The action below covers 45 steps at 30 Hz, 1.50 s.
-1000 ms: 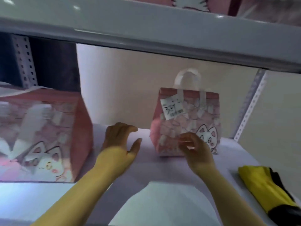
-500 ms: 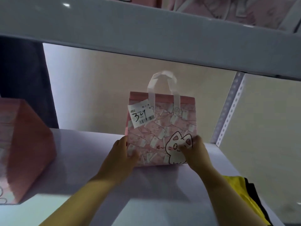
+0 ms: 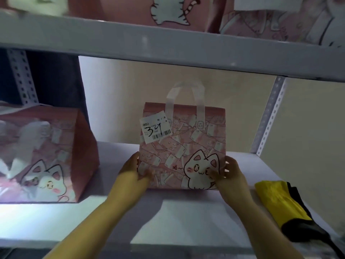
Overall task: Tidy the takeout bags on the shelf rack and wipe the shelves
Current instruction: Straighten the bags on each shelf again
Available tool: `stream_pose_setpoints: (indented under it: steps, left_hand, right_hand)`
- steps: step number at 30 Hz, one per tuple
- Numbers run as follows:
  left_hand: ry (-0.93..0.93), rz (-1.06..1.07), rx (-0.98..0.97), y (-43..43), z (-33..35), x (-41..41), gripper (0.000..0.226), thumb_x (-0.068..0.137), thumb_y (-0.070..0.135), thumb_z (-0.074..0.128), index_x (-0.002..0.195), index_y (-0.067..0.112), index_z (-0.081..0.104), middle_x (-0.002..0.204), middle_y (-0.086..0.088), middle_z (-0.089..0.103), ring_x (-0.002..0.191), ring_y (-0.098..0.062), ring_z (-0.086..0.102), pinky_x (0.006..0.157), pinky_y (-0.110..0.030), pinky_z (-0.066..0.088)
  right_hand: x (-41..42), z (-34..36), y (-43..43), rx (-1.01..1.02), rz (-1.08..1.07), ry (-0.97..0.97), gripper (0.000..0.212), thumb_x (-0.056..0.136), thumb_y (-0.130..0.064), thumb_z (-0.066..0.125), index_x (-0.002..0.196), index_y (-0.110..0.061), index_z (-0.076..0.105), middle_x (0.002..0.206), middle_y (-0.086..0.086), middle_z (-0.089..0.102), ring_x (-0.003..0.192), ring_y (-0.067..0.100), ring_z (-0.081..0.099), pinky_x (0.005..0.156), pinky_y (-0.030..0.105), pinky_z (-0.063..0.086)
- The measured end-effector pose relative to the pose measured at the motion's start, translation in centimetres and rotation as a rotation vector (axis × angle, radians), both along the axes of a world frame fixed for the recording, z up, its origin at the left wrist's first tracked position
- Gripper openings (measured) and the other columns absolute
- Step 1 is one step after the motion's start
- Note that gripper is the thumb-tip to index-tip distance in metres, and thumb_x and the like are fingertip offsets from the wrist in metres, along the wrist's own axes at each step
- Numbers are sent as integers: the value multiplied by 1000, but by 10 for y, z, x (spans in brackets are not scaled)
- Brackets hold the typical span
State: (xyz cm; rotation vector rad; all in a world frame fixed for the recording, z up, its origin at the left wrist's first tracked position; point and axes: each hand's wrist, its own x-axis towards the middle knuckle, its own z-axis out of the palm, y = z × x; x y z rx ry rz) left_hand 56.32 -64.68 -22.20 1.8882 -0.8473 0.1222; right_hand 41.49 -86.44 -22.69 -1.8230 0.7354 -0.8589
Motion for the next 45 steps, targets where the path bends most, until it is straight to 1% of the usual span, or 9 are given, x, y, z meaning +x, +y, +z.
stream_pose_setpoints:
  steps: [3,8,15,24,28,35,37,41,45]
  left_hand:
    - [-44,-19,11,30,0,-2,41,82,17,63,118,31,50,112,8,62,99,-12,58,81,-30,51]
    - [-37,27,33,75,-5,-5,49,83,29,64,127,32,44,115,7,52,105,-15,54,90,-35,48]
    - [-45,9,55,111,-10,-4,51,85,29,63,131,32,39,115,5,50,106,-14,53,92,-33,45]
    - [-28,-6,82,118,-11,3,67,85,35,63,142,25,28,121,6,45,111,-14,51,94,-30,44]
    - [-4,18,105,121,-10,6,76,85,37,62,146,21,20,130,0,45,115,-18,50,95,-33,43]
    - [-19,21,113,143,-8,1,66,85,35,62,142,18,32,137,-4,44,120,-19,49,102,-42,43]
    - [-42,17,80,151,-8,-4,61,85,34,64,138,18,38,133,-2,46,114,-15,50,96,-34,45]
    - [-77,1,15,171,-10,-23,47,84,36,63,127,23,49,117,11,44,99,-5,51,73,-10,39]
    - [-18,-18,-30,191,-17,-43,28,85,29,63,112,28,55,111,11,51,94,2,55,67,-10,41]
  right_hand:
    - [-10,-2,31,-20,11,-4,43,80,-24,70,111,-35,44,93,-17,63,85,6,63,66,27,53]
    - [-19,-1,77,-57,40,4,41,80,-23,69,111,-33,45,95,-20,60,85,-1,60,61,15,47]
    - [-20,-1,112,-63,63,25,43,80,-20,68,111,-35,43,98,-18,60,90,6,61,75,33,55]
    - [-15,5,118,-73,59,65,44,80,-19,68,115,-31,43,98,-19,58,93,11,61,79,38,55]
    - [-15,10,117,-76,44,93,49,80,-22,68,122,-24,44,105,-12,60,92,11,61,69,28,52]
    - [-31,21,131,-112,-30,105,64,81,-33,68,135,-17,37,128,0,52,105,19,56,82,32,44]
    - [-41,19,142,-140,-49,60,56,82,-33,67,130,-19,42,124,-1,53,104,16,56,82,28,45]
    - [-57,15,170,-192,-51,-10,32,83,-32,67,111,-31,51,107,-16,58,94,0,57,60,10,44]
    - [-67,7,195,-237,42,-1,16,84,-27,65,94,-36,58,94,-20,63,86,-12,57,63,4,43]
